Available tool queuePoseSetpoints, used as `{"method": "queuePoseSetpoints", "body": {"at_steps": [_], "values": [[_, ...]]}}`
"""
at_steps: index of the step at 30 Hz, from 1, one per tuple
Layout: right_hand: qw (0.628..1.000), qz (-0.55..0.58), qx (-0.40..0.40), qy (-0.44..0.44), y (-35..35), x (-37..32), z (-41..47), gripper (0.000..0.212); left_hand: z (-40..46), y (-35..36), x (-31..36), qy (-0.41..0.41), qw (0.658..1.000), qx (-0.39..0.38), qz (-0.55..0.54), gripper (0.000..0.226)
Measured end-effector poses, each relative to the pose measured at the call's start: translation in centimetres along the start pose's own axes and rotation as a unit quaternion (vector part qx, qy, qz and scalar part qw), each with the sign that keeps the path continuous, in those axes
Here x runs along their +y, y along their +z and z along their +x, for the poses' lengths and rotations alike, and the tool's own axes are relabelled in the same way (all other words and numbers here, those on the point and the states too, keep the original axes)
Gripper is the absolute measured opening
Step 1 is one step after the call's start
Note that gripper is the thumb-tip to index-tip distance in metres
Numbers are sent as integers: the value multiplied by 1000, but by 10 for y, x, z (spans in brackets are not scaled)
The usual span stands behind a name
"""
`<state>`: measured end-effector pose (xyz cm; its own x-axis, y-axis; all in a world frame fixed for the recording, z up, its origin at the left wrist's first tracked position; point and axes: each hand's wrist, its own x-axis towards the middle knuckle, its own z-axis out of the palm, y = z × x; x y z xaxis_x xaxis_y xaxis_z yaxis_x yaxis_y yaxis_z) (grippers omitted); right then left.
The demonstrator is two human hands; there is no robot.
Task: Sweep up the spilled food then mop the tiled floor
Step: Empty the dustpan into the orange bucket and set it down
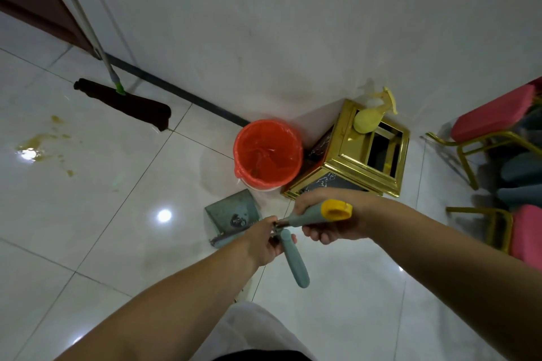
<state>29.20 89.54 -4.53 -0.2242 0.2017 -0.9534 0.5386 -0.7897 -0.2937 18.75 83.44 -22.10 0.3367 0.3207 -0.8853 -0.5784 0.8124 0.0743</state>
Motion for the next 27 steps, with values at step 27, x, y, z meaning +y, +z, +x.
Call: {"method": "queuePoseSetpoints", "body": {"at_steps": [27], "values": [[888,-413,159,-126,96,-115,-36,44,-129,-71,114,145,982,8,121,15]]}}
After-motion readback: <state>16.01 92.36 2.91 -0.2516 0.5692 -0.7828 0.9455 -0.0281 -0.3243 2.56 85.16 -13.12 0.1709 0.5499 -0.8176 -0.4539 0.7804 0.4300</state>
